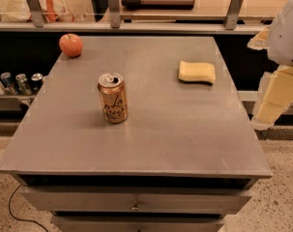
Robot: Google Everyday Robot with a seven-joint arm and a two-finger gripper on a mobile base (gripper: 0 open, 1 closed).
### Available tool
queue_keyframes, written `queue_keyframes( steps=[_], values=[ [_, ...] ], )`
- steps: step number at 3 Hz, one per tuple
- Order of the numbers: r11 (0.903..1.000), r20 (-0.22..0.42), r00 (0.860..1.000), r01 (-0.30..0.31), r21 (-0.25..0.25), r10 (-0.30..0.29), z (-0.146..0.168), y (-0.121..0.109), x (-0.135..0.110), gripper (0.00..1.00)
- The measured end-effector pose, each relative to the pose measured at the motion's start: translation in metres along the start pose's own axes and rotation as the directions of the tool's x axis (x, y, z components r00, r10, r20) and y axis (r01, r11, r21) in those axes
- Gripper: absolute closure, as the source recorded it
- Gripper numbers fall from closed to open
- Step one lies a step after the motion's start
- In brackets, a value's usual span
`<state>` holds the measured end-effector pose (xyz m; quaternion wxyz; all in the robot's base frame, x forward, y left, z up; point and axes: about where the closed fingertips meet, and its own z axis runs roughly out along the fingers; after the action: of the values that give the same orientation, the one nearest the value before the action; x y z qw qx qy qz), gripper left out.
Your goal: Pick orange can
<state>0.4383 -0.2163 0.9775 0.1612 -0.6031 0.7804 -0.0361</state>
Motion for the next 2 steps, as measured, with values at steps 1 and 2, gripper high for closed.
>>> queue_keyframes(
  steps=[1,2],
  values=[
    [1.0,0.0,1.0,0.0,0.0,0.0,0.0,0.0,0.0,0.0],
    [0.9996,0.101,0.995,0.006,-0.027,-0.003,0.011,-0.005,-0.01,0.0]
  ],
)
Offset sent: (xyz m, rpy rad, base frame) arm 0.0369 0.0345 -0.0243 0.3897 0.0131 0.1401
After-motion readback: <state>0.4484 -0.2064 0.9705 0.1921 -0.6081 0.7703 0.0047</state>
